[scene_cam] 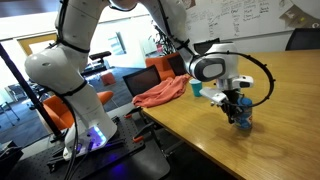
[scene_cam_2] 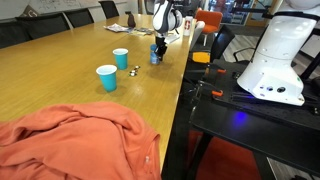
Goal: Push the container backwards
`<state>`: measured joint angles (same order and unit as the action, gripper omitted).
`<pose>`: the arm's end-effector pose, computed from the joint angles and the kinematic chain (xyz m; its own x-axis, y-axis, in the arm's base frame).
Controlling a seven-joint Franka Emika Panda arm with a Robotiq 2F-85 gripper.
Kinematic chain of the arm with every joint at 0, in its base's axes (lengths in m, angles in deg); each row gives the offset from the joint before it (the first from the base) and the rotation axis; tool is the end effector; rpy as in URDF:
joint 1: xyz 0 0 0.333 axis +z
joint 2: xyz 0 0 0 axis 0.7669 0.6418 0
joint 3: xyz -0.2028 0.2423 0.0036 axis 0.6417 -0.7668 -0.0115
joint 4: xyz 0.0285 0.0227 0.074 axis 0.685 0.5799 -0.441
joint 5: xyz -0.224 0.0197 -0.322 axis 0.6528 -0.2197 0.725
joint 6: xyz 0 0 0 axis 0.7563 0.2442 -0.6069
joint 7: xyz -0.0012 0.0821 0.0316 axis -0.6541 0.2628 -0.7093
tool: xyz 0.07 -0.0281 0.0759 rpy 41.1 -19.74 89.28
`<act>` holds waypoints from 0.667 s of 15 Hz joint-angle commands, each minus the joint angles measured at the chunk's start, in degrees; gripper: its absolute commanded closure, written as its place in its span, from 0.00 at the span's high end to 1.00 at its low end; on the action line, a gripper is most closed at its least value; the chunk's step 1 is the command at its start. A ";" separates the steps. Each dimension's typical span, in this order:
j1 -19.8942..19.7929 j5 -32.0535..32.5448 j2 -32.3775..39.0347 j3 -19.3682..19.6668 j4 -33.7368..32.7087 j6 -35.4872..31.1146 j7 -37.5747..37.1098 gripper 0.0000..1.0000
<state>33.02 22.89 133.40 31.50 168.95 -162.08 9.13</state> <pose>0.5431 -0.2246 0.0724 0.9879 -0.1551 0.0057 -0.1551 -0.9852 0.0728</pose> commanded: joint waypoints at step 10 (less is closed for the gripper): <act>-0.75 0.95 5.41 -1.17 -6.71 -4.47 1.70 0.00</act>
<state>32.79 23.27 137.32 30.95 164.73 -164.87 10.14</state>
